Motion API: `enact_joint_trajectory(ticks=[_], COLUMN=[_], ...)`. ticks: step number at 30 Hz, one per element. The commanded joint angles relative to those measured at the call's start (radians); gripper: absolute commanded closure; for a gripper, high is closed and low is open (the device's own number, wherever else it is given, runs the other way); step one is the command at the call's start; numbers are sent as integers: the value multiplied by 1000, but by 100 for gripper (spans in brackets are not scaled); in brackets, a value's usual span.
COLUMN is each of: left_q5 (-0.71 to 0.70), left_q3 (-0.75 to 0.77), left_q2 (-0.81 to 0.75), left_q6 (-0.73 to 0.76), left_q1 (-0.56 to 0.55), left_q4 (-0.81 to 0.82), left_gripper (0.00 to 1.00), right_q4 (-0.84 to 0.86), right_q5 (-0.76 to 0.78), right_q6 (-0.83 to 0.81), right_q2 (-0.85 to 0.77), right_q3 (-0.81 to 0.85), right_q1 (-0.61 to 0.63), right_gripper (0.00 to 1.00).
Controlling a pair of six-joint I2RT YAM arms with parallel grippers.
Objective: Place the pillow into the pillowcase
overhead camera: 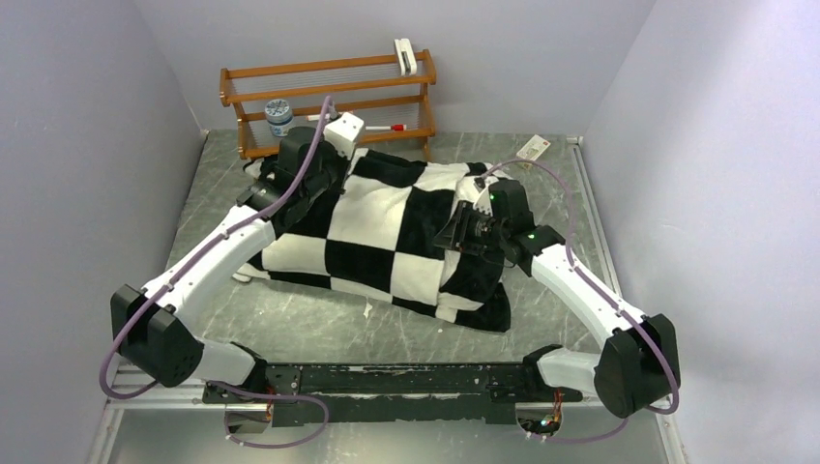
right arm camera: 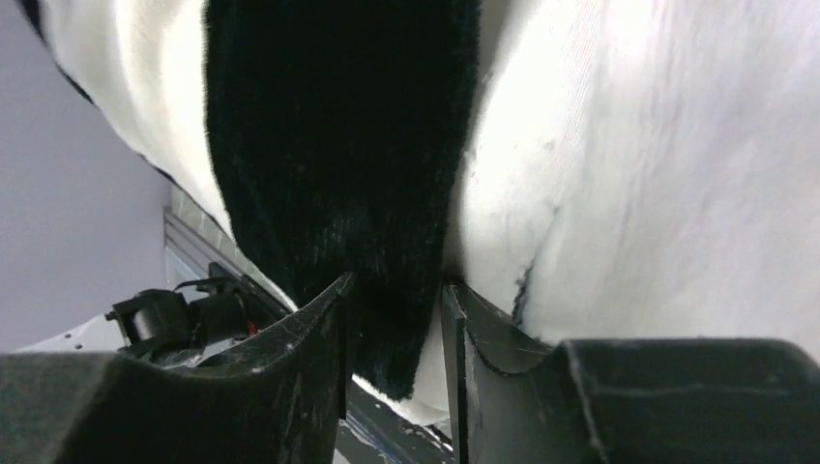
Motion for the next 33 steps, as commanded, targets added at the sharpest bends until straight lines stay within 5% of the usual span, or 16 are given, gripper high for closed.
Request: enact_joint_trajectory(ticks=[1,2,5,13,17,33], left_q5=[94,107,132,50,64,169], left_q3=[90,69,-3,41,12,-97], left_q2=[-31,-51,-126,-34,8,49], left_q6=[-99,-135,-286,-382,-425,-493], left_q1=[-5,-6,-39,-259,-260,-260], left_q4=[-59,-49,31,41,66,135], left_gripper=[57,47,35,43,43,45], right_q4=[51,11,-96,-192,-128,-211], right_q5=[60,87,218,440,375,641], right_q6=[35,20,-32,-115,-109,-163], right_q2=[-40,-51,-87,-58,-28,89], right_q3=[35,65,160,229,198,188], right_q1=[18,18,18,18,18,29], right_gripper=[59,56,52,70,72,80])
